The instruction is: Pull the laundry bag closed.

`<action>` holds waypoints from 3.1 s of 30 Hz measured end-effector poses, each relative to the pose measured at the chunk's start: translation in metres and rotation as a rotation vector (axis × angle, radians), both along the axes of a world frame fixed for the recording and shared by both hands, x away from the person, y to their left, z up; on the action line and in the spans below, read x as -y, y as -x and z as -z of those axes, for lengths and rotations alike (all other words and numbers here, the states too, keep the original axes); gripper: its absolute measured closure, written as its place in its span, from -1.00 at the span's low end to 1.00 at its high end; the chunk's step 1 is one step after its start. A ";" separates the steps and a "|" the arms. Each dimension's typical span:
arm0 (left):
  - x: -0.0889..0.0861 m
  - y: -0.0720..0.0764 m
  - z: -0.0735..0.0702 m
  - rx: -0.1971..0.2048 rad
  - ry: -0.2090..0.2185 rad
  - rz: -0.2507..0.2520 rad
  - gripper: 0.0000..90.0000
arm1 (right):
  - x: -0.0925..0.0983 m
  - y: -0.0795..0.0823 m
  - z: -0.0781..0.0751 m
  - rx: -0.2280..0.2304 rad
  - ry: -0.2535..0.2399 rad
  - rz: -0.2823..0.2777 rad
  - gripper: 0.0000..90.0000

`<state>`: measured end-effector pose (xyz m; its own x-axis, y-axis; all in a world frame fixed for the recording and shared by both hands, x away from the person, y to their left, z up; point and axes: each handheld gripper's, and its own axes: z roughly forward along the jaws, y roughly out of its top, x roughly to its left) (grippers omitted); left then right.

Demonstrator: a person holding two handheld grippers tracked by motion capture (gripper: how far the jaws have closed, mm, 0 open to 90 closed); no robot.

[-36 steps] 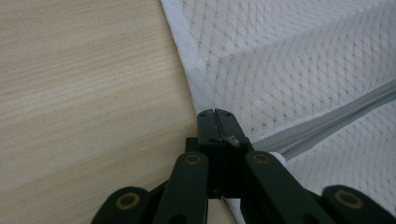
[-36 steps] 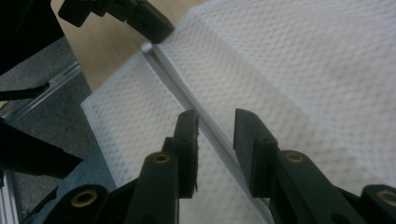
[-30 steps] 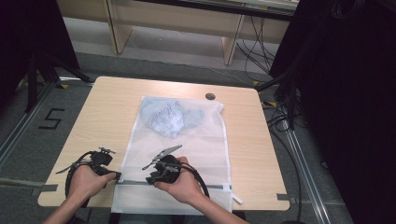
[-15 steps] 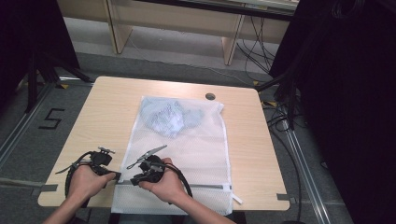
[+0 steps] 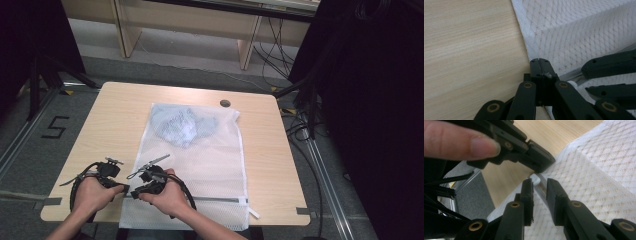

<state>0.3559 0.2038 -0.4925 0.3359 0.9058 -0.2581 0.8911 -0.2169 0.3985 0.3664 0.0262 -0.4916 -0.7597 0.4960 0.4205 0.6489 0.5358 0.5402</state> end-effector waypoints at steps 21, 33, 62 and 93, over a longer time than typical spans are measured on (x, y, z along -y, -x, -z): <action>0.000 0.000 0.000 0.004 0.004 0.003 1.00 | -0.015 -0.005 0.006 -0.046 0.017 -0.016 0.87; 0.001 0.001 0.001 0.008 0.010 0.003 1.00 | -0.016 -0.003 0.007 -0.027 0.021 -0.031 0.93; 0.004 0.004 0.001 0.039 -0.015 0.030 1.00 | 0.000 0.007 0.000 0.034 0.071 0.041 0.94; 0.004 0.004 0.001 0.041 -0.018 0.039 1.00 | 0.008 0.009 -0.012 0.082 0.097 -0.010 0.94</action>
